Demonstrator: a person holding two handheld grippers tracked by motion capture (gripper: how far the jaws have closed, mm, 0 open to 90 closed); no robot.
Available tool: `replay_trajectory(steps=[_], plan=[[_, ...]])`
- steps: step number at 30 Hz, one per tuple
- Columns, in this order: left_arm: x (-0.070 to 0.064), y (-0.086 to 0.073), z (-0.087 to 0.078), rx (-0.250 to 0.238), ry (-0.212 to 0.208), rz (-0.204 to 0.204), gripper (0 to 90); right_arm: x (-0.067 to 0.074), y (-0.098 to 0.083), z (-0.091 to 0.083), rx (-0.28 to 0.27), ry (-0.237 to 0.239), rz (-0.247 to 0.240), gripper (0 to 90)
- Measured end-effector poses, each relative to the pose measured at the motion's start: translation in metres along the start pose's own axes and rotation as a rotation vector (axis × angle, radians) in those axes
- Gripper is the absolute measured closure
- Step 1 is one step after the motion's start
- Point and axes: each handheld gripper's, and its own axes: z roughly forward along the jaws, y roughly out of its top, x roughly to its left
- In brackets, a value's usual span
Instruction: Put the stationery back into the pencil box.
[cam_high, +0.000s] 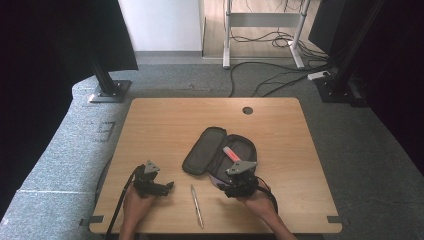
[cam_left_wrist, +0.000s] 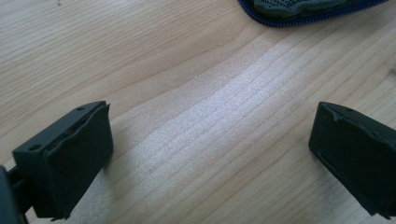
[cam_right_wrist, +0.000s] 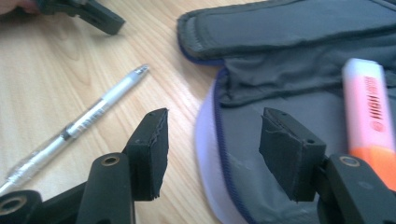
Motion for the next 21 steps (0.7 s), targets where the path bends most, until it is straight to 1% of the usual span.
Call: replay_trajectory(steps=[10, 16, 21], plan=[[0.0, 0.0, 0.0, 0.0, -0.001, 0.0, 0.0, 0.017, 0.004, 0.011, -0.004, 0.051, -0.026, 39.9], [0.0, 0.0, 0.0, 0.0, 0.0, 0.0, 0.0, 0.026, 0.006, 0.02, -0.012, 0.078, -0.022, 39.6], [0.0, 0.0, 0.0, 0.0, 0.0, 0.0, 0.0, 0.031, 0.006, 0.029, -0.006, 0.096, -0.026, 39.7]])
